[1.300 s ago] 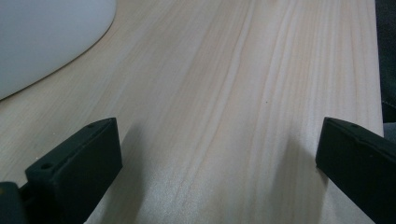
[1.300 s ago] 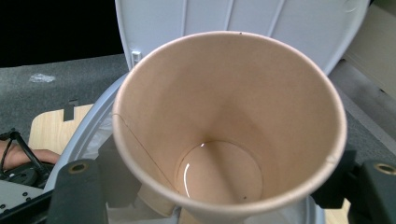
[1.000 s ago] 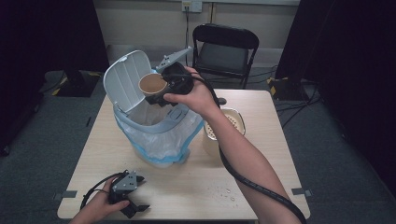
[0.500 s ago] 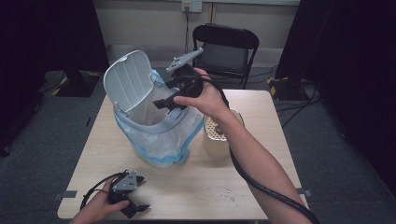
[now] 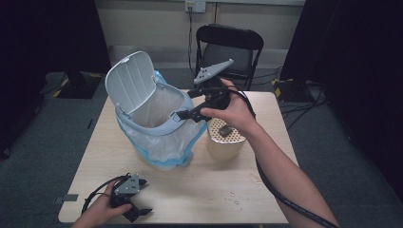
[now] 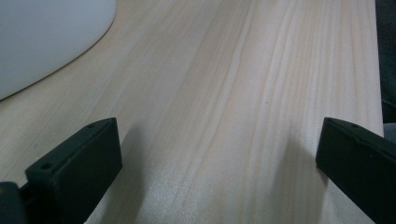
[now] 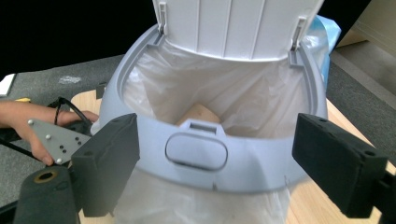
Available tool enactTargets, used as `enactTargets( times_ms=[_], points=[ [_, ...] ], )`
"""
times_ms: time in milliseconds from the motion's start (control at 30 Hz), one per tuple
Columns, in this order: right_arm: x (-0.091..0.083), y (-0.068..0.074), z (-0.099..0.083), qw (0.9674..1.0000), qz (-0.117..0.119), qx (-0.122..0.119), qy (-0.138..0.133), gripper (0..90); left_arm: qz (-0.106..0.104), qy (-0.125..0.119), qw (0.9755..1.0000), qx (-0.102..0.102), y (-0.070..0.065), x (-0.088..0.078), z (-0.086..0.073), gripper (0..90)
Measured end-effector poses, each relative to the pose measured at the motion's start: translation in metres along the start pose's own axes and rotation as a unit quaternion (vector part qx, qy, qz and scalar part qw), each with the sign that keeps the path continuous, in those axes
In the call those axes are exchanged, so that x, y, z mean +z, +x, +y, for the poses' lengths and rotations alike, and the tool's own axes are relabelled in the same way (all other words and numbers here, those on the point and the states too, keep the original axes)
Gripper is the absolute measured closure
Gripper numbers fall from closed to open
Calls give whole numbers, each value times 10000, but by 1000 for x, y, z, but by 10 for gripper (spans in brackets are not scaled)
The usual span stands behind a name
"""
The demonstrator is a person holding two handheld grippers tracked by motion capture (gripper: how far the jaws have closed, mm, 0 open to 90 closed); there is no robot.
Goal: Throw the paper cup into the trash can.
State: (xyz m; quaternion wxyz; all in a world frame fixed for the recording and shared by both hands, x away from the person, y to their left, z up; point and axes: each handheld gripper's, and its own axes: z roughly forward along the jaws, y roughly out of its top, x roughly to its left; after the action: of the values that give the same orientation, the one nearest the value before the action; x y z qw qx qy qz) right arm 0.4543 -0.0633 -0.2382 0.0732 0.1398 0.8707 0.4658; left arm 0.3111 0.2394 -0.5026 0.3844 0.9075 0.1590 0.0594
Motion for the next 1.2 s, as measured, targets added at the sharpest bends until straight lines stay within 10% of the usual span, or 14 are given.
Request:
enactTargets(
  times_ms=[1200],
  points=[
    [-39,5,-73,9997,-115,127,174,141,15,-24,10000,-31,-1,0,0,0]
  ],
)
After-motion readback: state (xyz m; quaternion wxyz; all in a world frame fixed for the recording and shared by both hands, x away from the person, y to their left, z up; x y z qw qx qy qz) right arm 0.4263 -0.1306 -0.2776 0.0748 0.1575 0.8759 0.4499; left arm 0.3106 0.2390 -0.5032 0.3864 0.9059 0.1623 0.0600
